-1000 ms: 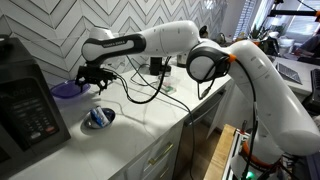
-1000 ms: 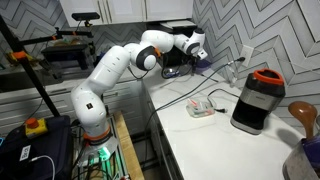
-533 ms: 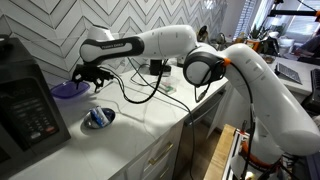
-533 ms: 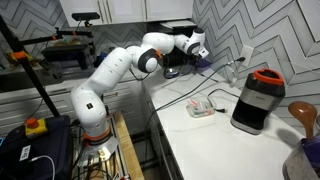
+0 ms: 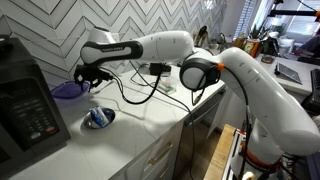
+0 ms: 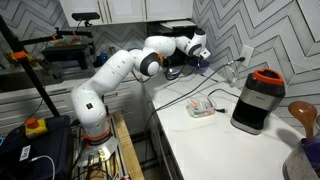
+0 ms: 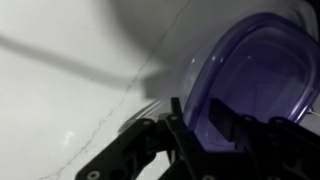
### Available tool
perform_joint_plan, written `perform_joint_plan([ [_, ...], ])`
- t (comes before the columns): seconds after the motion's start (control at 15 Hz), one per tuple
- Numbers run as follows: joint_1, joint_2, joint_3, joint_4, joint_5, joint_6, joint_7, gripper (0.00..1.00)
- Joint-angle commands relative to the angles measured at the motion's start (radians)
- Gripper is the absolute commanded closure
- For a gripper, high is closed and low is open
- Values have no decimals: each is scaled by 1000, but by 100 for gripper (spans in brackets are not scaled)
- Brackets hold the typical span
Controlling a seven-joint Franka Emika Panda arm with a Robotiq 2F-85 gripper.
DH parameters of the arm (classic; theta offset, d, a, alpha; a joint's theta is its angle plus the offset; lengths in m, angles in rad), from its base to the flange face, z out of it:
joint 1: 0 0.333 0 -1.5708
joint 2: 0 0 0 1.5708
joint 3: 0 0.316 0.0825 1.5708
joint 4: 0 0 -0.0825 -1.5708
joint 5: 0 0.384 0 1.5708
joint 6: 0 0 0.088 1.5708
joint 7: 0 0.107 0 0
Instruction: Put the dark blue lid on the right side of the counter
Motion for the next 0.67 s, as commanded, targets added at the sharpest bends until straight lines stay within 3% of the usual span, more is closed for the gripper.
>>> perform_joint_plan([
  [0.0, 8, 13, -15, 22, -16, 22, 4, 94],
  [0.33, -1, -70, 1, -59, 6, -9, -16, 97],
  [0.6, 0, -200, 14, -200, 17, 3, -17, 99],
])
